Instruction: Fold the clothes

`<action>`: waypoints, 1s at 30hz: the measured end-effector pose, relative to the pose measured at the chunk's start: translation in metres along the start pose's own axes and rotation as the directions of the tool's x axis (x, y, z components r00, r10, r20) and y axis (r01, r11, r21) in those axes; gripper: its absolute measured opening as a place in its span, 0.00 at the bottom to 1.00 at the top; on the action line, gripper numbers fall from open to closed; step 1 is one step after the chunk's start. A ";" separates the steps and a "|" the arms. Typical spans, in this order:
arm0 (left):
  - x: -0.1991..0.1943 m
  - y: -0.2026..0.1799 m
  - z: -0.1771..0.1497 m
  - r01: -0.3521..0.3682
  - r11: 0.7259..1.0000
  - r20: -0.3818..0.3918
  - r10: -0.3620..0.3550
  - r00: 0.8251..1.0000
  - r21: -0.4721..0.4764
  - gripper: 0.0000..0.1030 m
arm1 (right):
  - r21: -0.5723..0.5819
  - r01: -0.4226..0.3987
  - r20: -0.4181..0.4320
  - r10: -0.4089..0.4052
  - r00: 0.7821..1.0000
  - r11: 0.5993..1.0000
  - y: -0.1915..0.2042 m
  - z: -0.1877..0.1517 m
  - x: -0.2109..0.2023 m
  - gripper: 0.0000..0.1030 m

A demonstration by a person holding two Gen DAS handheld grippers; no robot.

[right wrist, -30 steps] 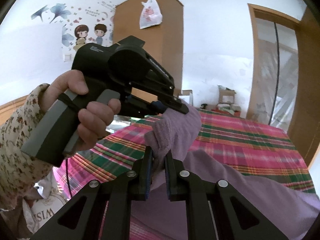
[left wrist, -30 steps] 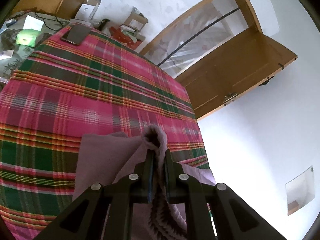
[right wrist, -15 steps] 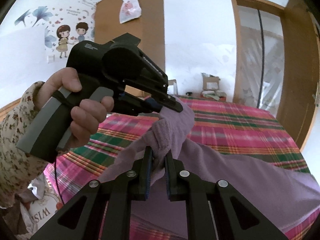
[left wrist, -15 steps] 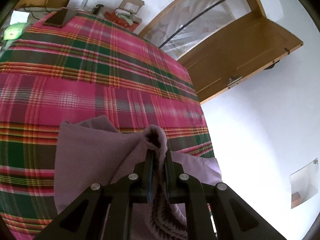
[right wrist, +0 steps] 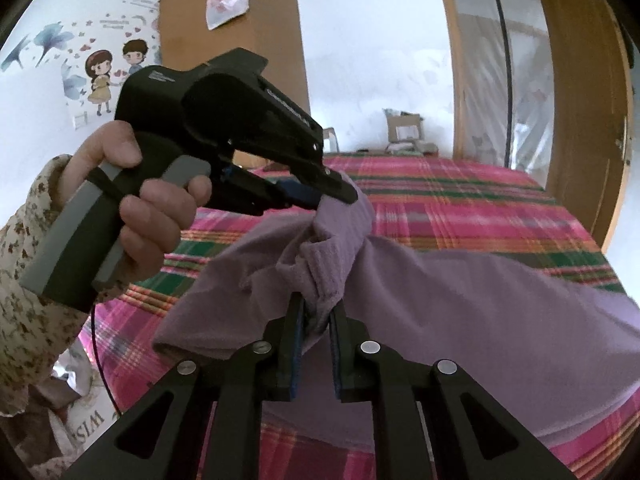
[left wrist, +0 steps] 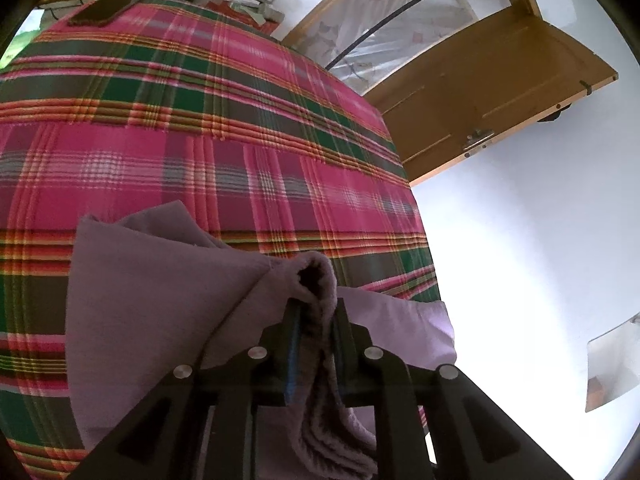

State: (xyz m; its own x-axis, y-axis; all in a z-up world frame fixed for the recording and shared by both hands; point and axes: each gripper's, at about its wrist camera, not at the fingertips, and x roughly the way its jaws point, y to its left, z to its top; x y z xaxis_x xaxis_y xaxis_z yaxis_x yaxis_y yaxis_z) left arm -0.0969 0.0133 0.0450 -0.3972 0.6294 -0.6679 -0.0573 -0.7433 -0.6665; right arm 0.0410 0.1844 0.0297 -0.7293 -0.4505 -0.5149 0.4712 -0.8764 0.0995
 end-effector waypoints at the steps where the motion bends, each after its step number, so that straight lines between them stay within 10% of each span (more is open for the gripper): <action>1: 0.001 0.001 -0.001 0.014 1.000 0.001 -0.014 1.000 -0.001 0.16 | 0.006 -0.004 -0.008 0.004 1.000 1.000 -0.002 -0.002 0.001 0.13; 12: -0.035 0.006 -0.012 0.115 0.993 0.142 -0.113 0.983 -0.010 0.28 | 0.059 -0.009 -0.071 0.013 0.997 0.998 -0.023 -0.017 0.008 0.21; 30: -0.081 0.079 -0.061 -0.011 0.990 0.275 0.050 0.960 -0.144 0.29 | 0.179 -0.048 0.007 0.048 0.999 0.983 -0.067 0.000 -0.010 0.37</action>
State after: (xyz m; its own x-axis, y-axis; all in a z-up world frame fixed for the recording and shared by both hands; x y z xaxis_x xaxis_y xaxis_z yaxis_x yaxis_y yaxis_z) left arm -0.0133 -0.0822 0.0259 -0.6360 0.5047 -0.5838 0.0792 -0.7098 -0.6999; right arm 0.0169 0.2474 0.0278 -0.7092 -0.4933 -0.5037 0.4098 -0.8698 0.2747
